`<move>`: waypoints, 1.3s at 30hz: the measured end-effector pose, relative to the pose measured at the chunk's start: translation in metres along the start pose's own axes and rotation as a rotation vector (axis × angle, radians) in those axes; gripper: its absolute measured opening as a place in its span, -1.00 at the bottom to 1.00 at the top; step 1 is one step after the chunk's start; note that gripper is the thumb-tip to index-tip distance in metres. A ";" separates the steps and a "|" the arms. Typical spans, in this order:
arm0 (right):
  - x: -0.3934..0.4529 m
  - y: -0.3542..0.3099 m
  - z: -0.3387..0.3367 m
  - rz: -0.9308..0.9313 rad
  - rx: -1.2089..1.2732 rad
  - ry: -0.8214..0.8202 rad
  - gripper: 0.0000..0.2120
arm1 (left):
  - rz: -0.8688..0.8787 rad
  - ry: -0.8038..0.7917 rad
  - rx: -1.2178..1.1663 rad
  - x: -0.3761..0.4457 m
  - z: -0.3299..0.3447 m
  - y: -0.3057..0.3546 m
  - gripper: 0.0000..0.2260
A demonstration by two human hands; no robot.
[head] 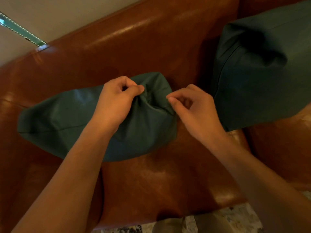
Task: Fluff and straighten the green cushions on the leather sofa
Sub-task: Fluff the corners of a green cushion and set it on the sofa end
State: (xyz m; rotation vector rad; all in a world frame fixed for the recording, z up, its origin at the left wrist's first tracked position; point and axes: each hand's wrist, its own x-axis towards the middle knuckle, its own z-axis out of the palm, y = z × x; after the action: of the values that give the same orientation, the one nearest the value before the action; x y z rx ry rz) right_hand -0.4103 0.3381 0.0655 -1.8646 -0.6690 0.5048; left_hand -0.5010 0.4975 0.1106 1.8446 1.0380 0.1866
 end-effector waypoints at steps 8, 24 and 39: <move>0.029 -0.008 -0.001 -0.061 -0.329 -0.560 -0.83 | 0.078 0.013 -0.005 -0.011 -0.004 -0.012 -0.86; 0.023 -0.007 0.017 -0.231 -0.447 -0.487 -0.91 | 0.148 0.076 -0.043 -0.018 -0.007 -0.026 -0.86; 0.003 -0.018 0.010 0.003 -0.033 -0.292 -0.95 | 0.192 0.119 -0.034 -0.022 -0.012 -0.030 -0.87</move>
State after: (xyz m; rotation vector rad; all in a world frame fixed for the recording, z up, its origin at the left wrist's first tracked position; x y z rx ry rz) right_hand -0.4174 0.3523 0.0781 -1.8396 -0.8712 0.7813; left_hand -0.5384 0.4950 0.0992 1.9198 0.9311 0.4303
